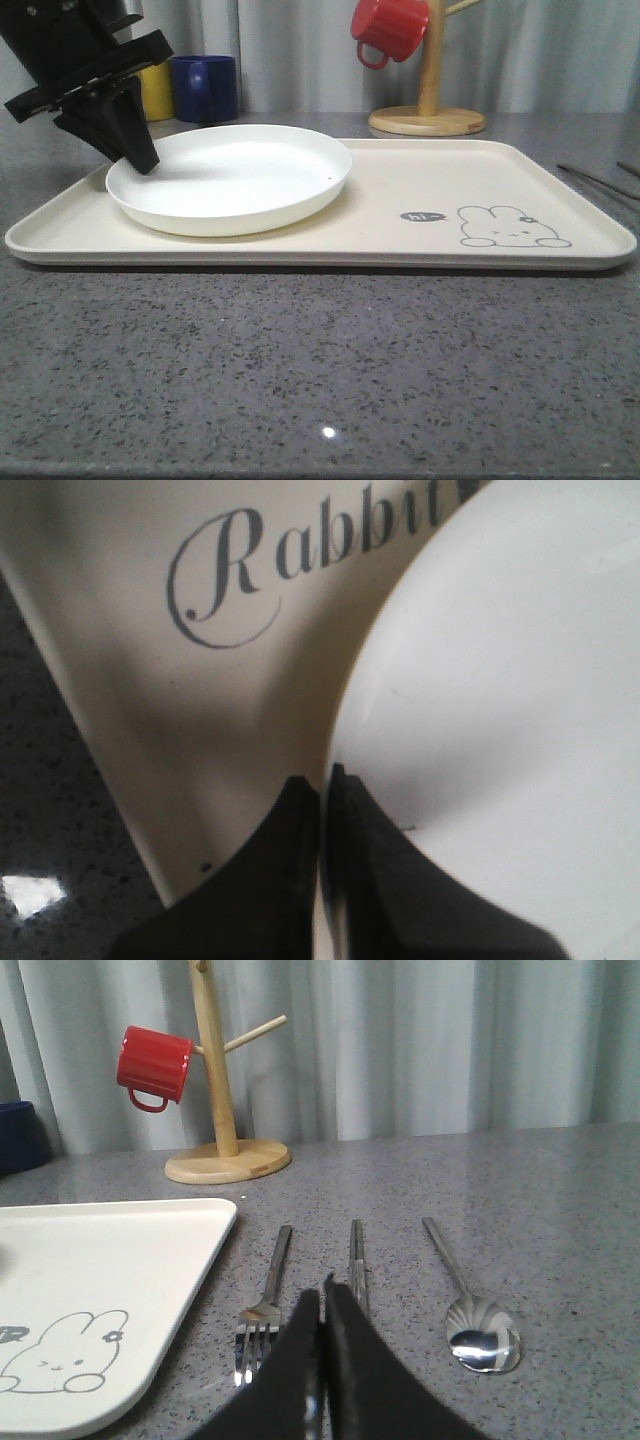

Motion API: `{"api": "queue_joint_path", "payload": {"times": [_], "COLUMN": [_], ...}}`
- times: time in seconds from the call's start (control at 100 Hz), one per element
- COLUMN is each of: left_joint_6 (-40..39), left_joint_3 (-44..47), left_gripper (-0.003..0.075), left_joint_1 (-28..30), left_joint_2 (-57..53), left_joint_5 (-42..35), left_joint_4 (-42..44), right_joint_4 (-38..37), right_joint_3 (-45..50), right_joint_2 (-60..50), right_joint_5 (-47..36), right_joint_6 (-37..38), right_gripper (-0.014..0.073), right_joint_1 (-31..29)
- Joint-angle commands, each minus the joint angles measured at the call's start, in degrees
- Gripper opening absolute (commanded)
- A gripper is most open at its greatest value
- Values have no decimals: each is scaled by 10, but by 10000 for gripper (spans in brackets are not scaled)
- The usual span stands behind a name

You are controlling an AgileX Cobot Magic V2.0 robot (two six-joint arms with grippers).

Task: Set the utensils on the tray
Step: 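Carry the plate over the tray and lower it onto the tray, then release the plate and raise the left gripper away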

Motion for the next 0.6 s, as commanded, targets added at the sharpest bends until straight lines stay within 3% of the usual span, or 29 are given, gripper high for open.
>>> {"api": "queue_joint_path", "payload": {"times": [0.0,0.27,0.59], "left_joint_6": [-9,-9,-10], "left_joint_3": [-19,-19,-9], "left_gripper": [-4,289,308], "left_joint_1": [-4,-4,-4], "left_joint_2": [-29,-29,-98], "left_joint_5": [-19,-24,-129], "left_joint_4": [-22,-22,-26], "right_joint_4": [-4,-4,-4], "right_joint_3": [-9,-9,-9], "right_joint_2": [-10,-10,-10], "right_joint_5": [-48,-48,-48], "right_joint_6": [-5,-5,-5], "right_gripper": [-68,-68,-68], "right_joint_1": [0,0,0]}}
